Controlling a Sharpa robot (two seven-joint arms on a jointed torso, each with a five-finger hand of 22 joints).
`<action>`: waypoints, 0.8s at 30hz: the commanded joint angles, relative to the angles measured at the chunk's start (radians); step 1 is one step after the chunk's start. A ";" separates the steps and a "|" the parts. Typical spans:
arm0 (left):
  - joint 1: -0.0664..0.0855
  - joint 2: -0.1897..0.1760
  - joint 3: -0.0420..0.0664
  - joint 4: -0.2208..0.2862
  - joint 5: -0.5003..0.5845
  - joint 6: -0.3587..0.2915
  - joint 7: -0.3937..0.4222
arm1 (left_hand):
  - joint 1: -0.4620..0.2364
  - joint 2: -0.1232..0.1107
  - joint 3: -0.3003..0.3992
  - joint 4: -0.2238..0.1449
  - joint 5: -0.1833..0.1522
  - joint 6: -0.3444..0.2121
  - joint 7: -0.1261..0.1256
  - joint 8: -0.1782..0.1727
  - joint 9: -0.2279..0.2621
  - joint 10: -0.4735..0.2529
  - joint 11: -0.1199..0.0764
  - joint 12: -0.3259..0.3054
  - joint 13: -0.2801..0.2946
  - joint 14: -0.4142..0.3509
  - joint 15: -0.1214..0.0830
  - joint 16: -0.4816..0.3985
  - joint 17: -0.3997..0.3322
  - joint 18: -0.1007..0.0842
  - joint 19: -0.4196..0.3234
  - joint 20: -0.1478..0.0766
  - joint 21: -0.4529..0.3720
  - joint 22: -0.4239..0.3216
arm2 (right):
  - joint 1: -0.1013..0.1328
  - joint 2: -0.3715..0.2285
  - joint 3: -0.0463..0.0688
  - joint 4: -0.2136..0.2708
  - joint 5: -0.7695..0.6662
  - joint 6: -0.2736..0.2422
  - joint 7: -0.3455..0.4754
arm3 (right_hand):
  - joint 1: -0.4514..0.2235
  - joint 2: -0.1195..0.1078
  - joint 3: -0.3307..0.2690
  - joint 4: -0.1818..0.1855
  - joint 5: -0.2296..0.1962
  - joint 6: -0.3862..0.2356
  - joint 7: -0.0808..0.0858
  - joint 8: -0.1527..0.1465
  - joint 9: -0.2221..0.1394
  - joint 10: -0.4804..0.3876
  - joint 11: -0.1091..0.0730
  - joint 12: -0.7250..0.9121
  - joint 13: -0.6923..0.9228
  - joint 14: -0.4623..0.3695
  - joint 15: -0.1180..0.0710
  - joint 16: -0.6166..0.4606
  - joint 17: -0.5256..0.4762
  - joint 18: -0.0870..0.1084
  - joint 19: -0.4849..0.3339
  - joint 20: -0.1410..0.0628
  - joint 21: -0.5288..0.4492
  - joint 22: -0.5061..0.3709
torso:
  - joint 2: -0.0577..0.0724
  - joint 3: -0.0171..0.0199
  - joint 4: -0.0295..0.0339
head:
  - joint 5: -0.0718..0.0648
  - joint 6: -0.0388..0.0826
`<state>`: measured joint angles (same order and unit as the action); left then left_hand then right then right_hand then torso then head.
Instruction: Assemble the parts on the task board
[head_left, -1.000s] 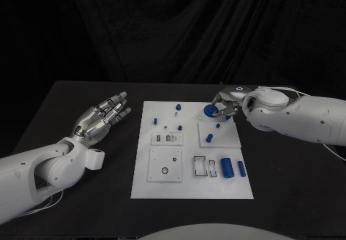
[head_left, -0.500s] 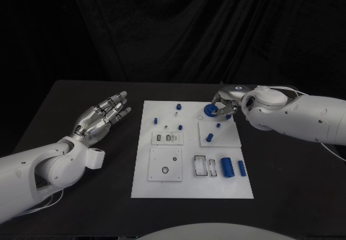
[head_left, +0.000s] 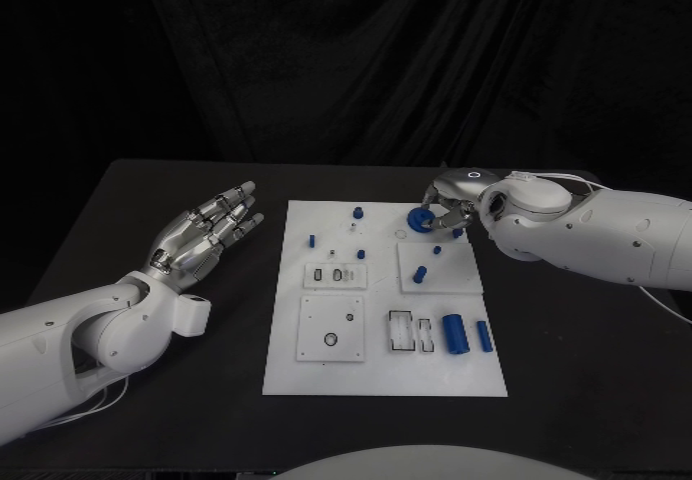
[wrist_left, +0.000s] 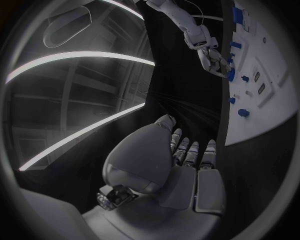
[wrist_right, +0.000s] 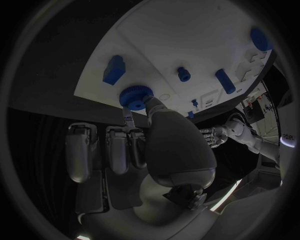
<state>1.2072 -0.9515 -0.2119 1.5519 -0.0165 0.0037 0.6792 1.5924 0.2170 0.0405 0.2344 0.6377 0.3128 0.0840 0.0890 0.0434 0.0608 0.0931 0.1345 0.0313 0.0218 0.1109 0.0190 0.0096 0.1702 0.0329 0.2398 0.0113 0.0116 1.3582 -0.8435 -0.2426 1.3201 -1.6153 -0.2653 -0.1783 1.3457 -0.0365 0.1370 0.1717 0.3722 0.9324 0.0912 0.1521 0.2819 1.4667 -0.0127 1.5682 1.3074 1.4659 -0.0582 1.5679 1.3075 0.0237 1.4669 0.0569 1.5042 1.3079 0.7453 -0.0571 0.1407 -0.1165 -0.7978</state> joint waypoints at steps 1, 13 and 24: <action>0.001 0.003 0.001 0.001 -0.002 0.013 0.058 | -0.002 -0.013 0.009 0.001 -0.002 -0.006 0.002 -0.004 0.000 -0.007 0.002 0.008 -0.001 0.001 0.009 0.002 0.001 0.011 0.001 0.011 0.007 0.002 | -0.009 0.001 -0.005 0.000 -0.058 -0.001 -0.024 | 0.027 0.011 0.015 -0.025 0.041 0.059 -0.044 0.030 0.079 0.104 -0.012 0.003 0.263 0.105 -0.012 0.003 0.263 0.000 0.043 -0.012 -0.008 0.227 | 0.000 -0.0004 0.0006 | -0.001 0.001; 0.001 0.001 0.001 -0.001 -0.002 0.016 0.056 | -0.002 -0.013 0.009 0.001 -0.002 -0.006 0.002 -0.004 0.000 -0.007 0.002 0.008 -0.001 0.001 0.009 0.002 0.001 0.011 0.001 0.011 0.007 0.002 | -0.011 -0.011 -0.005 0.025 -0.102 -0.078 0.004 | 0.015 0.003 0.033 -0.053 0.167 0.085 -0.057 0.071 0.181 0.104 -0.024 0.003 0.263 0.105 -0.024 0.003 0.263 -0.007 0.060 -0.024 0.010 0.238 | 0.000 -0.0008 0.0004 | 0.004 0.005; 0.000 -0.006 0.001 0.001 -0.002 0.013 0.056 | -0.003 -0.013 0.010 0.001 -0.002 -0.007 0.002 -0.005 0.000 -0.007 0.003 0.008 0.000 0.001 0.010 0.002 0.001 0.011 0.001 0.012 0.007 0.002 | 0.022 -0.054 -0.004 0.121 -0.105 -0.088 -0.003 | -0.003 -0.002 0.031 -0.045 0.167 0.085 -0.055 0.074 0.200 0.104 -0.025 0.003 0.263 0.105 -0.027 0.003 0.263 -0.010 0.069 -0.027 0.021 0.244 | 0.000 -0.0006 0.0003 | 0.009 0.002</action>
<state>1.2071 -0.9583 -0.2119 1.5507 -0.0165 0.0072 0.6792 1.5878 0.2124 0.0463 0.2344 0.6377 0.3129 0.0840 0.0890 0.0435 0.0609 0.0931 0.1385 0.0313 0.0255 0.1145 0.0190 0.0096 0.1701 0.0365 0.2434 0.0150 0.0125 1.3760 -0.8952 -0.2483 1.4317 -1.7022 -0.3326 -0.1735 1.3624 -0.0415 0.1683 0.1209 0.5386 0.9454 0.1042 0.1520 0.1207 1.4634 -0.0304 1.5682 1.3074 1.4660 -0.0796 1.5679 1.3074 0.0238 1.4671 0.0358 1.5209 1.3076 0.7447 -0.0579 0.1410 -0.1078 -0.7948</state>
